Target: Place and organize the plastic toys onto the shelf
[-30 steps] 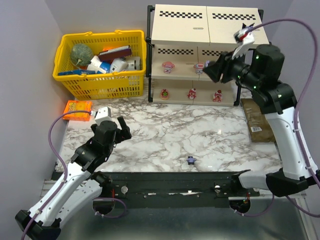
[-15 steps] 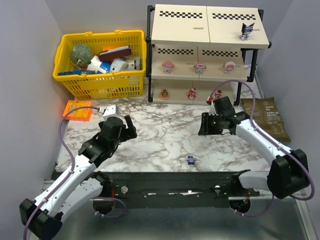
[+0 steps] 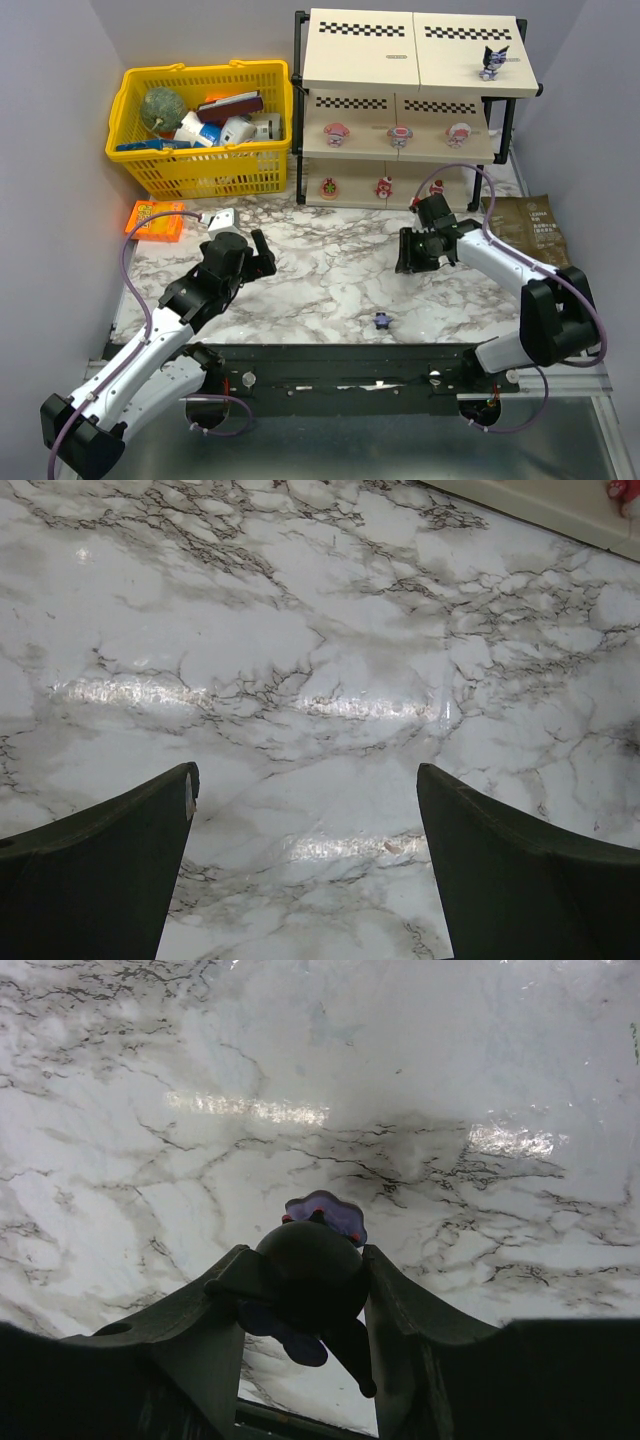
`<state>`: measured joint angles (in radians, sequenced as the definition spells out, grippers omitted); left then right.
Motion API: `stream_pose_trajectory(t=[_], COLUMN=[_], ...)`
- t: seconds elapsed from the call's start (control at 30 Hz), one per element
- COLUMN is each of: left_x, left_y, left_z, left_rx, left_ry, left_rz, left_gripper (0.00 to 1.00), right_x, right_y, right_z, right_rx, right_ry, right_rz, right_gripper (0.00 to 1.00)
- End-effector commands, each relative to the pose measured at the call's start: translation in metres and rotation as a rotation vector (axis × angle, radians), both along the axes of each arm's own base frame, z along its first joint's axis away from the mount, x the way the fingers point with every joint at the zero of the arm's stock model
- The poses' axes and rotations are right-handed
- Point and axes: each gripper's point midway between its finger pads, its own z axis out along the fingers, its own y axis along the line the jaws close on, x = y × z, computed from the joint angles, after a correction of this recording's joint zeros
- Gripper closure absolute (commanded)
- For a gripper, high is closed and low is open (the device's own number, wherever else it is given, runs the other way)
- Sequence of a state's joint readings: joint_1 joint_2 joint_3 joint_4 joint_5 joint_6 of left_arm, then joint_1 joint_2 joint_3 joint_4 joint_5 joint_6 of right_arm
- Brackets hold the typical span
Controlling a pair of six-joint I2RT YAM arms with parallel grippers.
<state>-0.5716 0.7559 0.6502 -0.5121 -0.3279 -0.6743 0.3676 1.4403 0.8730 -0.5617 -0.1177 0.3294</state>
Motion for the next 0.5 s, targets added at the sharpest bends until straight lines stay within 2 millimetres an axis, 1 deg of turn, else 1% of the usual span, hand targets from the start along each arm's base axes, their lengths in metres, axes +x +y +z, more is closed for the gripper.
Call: stream_pose_trajectory(t=[0.0, 0.1, 0.13, 0.17, 0.27, 0.37, 0.47], left_x=[0.001, -0.001, -0.002, -0.002, -0.004, -0.005, -0.006], left_y=[-0.004, -0.003, -0.003, -0.002, -0.001, 0.000, 0.001], left_z=[0.005, 0.003, 0.003, 0.003, 0.002, 0.004, 0.006], left_rx=[-0.024, -0.025, -0.024, -0.024, -0.022, -0.020, -0.020], left_ry=[-0.013, -0.007, -0.006, -0.006, -0.003, -0.003, -0.006], left_rz=[-0.007, -0.005, -0.005, -0.005, -0.005, -0.006, -0.007], left_gripper=[0.01, 0.01, 0.01, 0.01, 0.01, 0.01, 0.01], right_x=[0.003, 0.002, 0.001, 0.001, 0.000, 0.001, 0.001], right_y=[-0.001, -0.003, -0.002, -0.003, -0.004, -0.001, 0.005], right_z=[-0.011, -0.018, -0.018, -0.019, -0.019, -0.011, 0.010], right_rx=[-0.028, -0.043, -0.046, -0.047, -0.053, -0.044, -0.015], right_ry=[0.001, 0.017, 0.019, 0.021, 0.025, 0.006, -0.049], right_rz=[-0.011, -0.011, -0.011, -0.018, -0.028, -0.031, -0.017], right_gripper=[0.47, 0.41, 0.37, 0.35, 0.32, 0.31, 0.30])
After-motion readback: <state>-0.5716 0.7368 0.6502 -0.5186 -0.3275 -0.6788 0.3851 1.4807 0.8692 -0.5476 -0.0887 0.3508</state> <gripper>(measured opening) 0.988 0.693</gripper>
